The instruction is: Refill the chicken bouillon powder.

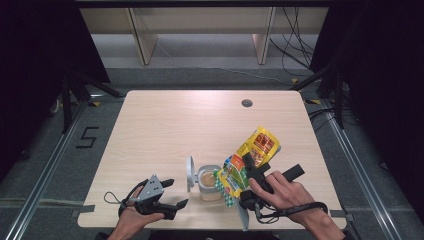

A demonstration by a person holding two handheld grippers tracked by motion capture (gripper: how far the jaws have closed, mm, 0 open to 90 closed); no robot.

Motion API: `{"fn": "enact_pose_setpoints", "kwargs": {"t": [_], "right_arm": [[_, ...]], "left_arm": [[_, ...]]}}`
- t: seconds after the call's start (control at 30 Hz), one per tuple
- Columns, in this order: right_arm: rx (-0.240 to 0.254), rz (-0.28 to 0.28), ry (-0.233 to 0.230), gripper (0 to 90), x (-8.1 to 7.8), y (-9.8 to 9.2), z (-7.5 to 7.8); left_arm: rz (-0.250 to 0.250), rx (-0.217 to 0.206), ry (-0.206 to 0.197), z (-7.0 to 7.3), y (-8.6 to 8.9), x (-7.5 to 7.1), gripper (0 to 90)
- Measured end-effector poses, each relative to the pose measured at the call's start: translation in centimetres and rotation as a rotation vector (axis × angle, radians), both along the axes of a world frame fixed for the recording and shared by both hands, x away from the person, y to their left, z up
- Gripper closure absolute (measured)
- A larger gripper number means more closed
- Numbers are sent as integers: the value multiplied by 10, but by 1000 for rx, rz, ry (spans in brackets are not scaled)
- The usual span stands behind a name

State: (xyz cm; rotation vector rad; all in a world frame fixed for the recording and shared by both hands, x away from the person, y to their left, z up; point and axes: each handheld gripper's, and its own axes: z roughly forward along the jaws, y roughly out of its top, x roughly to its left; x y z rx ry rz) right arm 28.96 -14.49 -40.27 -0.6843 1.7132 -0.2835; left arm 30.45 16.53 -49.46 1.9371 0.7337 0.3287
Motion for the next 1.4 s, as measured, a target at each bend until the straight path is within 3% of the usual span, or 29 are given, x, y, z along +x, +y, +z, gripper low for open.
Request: {"fn": "enact_pose_setpoints", "kwargs": {"t": [0.1,0.17,0.2,0.4,0.43,0.83,1.4], "right_arm": [[-17,2,14,603,0,1,1],[4,-11,20,604,0,0,0],[-15,-1,17,606,1,1,2],[-11,7,4,609,0,0,1],[-8,5,2,610,0,0,1],[-5,6,2,614,0,-1,1],[10,-3,10,628,1,-2,1]], "left_arm": [[-10,34,-3,1,2,1,169],[-3,14,3,0,1,1,170],[-3,4,6,0,1,0,169],[-6,20,-1,1,1,1,169],[-3,6,6,0,1,0,170],[0,-5,5,0,0,0,169],[-2,2,-1,1,1,0,169]]}}
